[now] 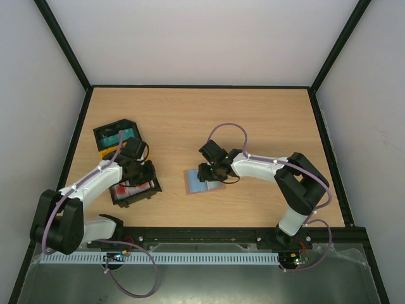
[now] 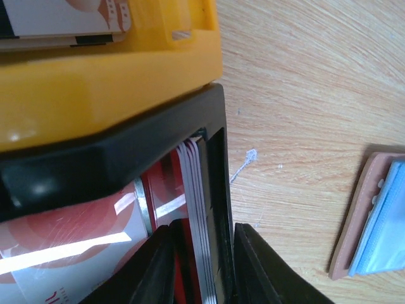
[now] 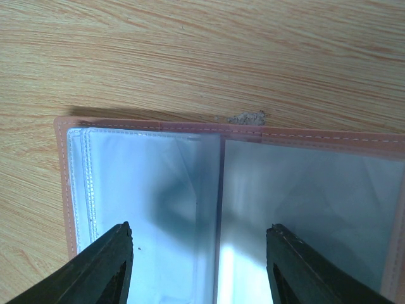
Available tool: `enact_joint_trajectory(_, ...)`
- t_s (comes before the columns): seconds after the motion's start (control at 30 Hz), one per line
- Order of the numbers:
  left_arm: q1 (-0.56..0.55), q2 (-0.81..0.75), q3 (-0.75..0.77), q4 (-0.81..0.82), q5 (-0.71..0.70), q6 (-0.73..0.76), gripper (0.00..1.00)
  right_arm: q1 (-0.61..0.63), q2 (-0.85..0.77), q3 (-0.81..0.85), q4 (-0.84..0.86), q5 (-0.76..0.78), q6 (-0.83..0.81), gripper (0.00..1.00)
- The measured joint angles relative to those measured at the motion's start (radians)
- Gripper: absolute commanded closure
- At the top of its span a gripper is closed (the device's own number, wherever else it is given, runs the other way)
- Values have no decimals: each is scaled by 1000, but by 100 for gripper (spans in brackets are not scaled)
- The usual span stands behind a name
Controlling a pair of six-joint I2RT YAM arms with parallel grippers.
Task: Put the credit cards into the card holder
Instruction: Pick up the credit card from the storage box.
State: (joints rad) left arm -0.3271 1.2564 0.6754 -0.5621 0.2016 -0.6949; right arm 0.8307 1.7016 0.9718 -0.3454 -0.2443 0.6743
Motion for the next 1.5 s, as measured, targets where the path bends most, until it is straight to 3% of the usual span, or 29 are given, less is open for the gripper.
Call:
enact_joint_trajectory(0.33,0,-21,14,-21,-2,2,82,0,0,0,0,0,0,45)
enact_joint_trajectory(0.67,0,-45,18,-43,-13,0,97,0,0,0,2,-1,0,45)
enact_joint_trajectory(1.03,-2,-58,29,-80,-45,0,97,0,0,0,7,-2,3,44)
enact_joint_trajectory(1.5,11,-211,55,-194,-122,3,97,5,-60,64,37,-8,-13,22)
